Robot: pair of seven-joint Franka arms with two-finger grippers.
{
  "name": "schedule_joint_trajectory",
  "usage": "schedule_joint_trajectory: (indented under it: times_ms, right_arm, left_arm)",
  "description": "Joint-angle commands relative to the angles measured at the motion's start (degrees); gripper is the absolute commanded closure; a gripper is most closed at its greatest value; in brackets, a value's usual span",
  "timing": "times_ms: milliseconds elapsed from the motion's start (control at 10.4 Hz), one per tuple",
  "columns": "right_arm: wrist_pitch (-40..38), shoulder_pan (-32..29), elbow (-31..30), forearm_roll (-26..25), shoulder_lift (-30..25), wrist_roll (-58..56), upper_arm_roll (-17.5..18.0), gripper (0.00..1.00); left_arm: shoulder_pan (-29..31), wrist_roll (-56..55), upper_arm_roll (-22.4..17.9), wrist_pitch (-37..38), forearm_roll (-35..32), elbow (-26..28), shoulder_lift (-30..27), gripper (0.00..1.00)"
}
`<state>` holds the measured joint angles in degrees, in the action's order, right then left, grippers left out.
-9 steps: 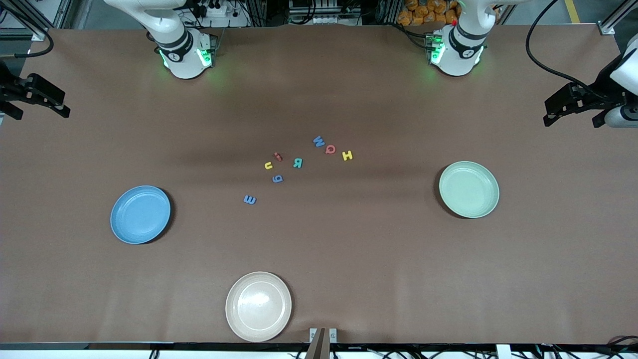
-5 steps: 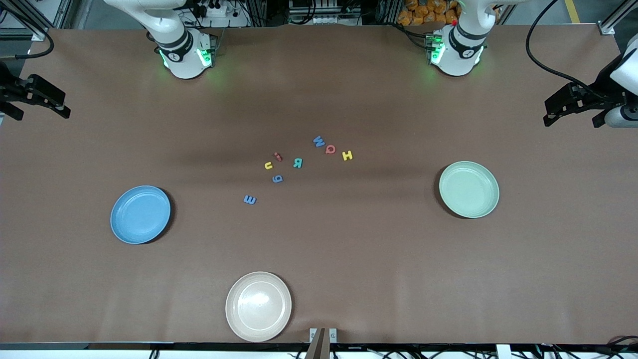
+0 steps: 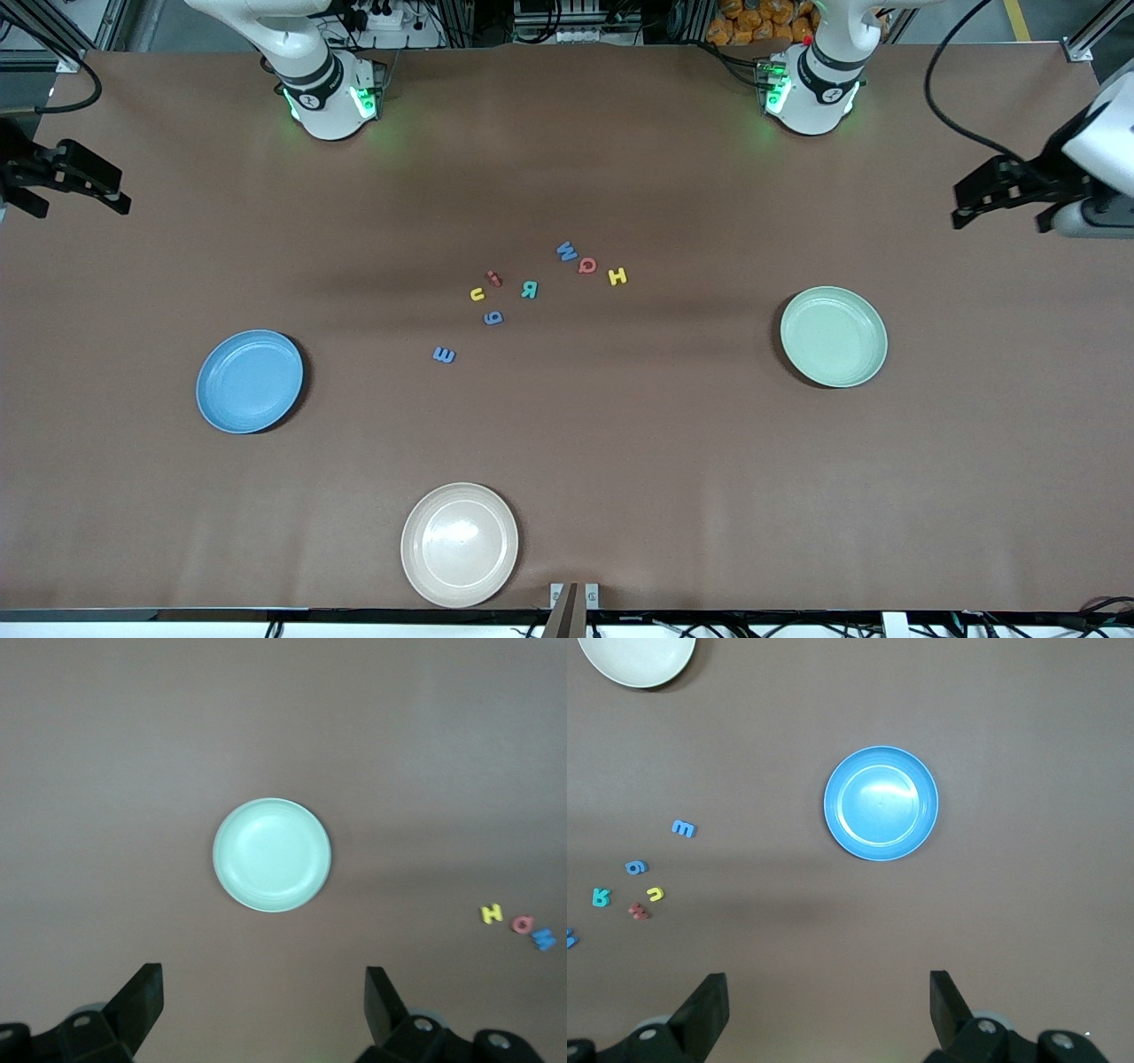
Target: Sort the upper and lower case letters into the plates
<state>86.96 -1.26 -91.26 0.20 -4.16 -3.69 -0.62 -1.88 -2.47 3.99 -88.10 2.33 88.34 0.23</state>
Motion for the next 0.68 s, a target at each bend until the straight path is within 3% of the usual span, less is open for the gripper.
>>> schedule_joint_trajectory:
  times_ms: [0,483,579]
  right_arm:
    - [1.5,-0.8,-1.5,0.9,-0.2,-0.7,0.4,0.00]
    - [5.9,0.6,-6.2,0.9,1.5,0.1,0.7,0.00]
    - [5.9,0.6,-6.3,0.9,2.7,0.1,0.7,0.00]
  left_arm:
    - [-1.3,-2.4,1.3,-3.5,2.9,3.3,0.6,0.00]
    - [-1.9,-20.9,14.6,-11.1,2.2,8.9,3.9,0.00]
    - [-1.8,-23.9,17.0,-14.4,2.2,12.1,3.9,0.00]
